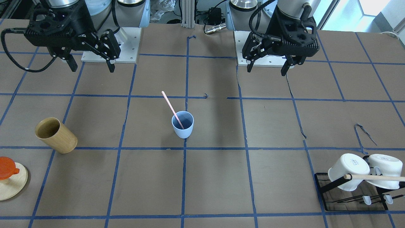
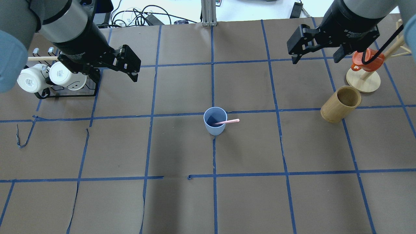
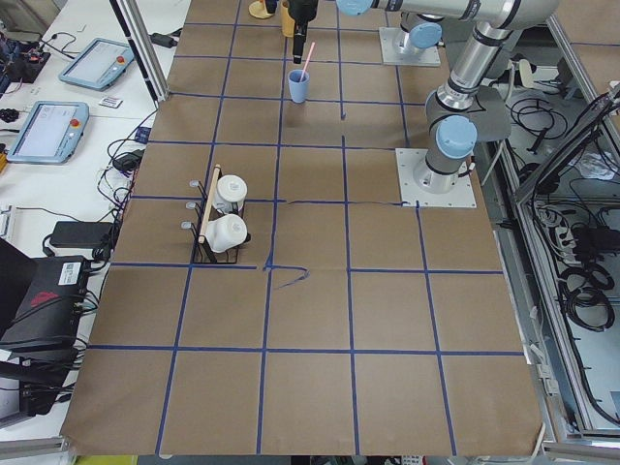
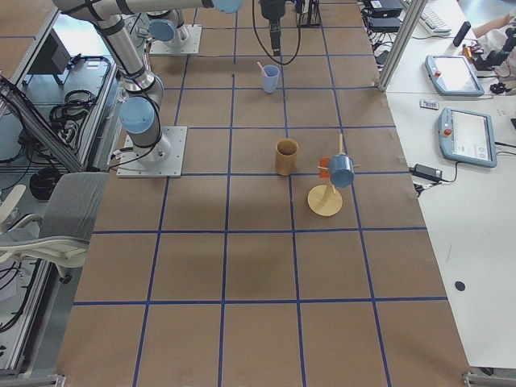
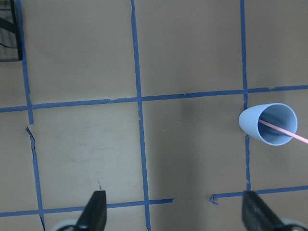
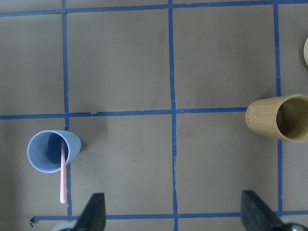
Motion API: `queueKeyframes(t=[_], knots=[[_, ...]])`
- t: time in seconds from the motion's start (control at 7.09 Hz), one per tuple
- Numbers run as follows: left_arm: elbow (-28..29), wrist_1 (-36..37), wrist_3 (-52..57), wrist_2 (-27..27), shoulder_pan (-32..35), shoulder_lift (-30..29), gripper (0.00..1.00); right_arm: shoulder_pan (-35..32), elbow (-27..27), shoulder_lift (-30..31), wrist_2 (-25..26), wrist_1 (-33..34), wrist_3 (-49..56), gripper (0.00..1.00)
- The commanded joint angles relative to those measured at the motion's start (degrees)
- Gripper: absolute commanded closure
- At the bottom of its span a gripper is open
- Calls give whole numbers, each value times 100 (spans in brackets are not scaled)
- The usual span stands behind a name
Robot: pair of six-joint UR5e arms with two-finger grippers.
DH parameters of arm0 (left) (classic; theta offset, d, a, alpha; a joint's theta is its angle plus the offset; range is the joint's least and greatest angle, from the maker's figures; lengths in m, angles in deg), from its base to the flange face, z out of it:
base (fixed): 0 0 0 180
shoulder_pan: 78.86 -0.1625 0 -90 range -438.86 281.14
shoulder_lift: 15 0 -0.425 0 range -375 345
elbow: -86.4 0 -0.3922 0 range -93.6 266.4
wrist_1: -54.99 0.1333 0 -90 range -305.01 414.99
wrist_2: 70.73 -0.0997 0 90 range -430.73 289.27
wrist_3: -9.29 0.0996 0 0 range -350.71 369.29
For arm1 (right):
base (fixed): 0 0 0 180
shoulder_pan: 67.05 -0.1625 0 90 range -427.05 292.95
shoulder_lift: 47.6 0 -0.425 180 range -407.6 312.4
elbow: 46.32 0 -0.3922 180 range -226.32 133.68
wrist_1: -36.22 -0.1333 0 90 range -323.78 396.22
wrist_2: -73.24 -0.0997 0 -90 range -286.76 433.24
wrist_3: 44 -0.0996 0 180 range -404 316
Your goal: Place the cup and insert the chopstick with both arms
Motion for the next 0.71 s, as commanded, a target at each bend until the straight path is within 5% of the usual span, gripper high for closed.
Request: queueKeyframes(t=[0.0, 0.56], knots=[[8, 4, 20, -3, -9, -5, 0, -56, -206, -321, 38, 38, 38, 0], [8, 4, -15, 6, -18, -5, 0, -38, -190, -366, 134, 38, 64, 0]])
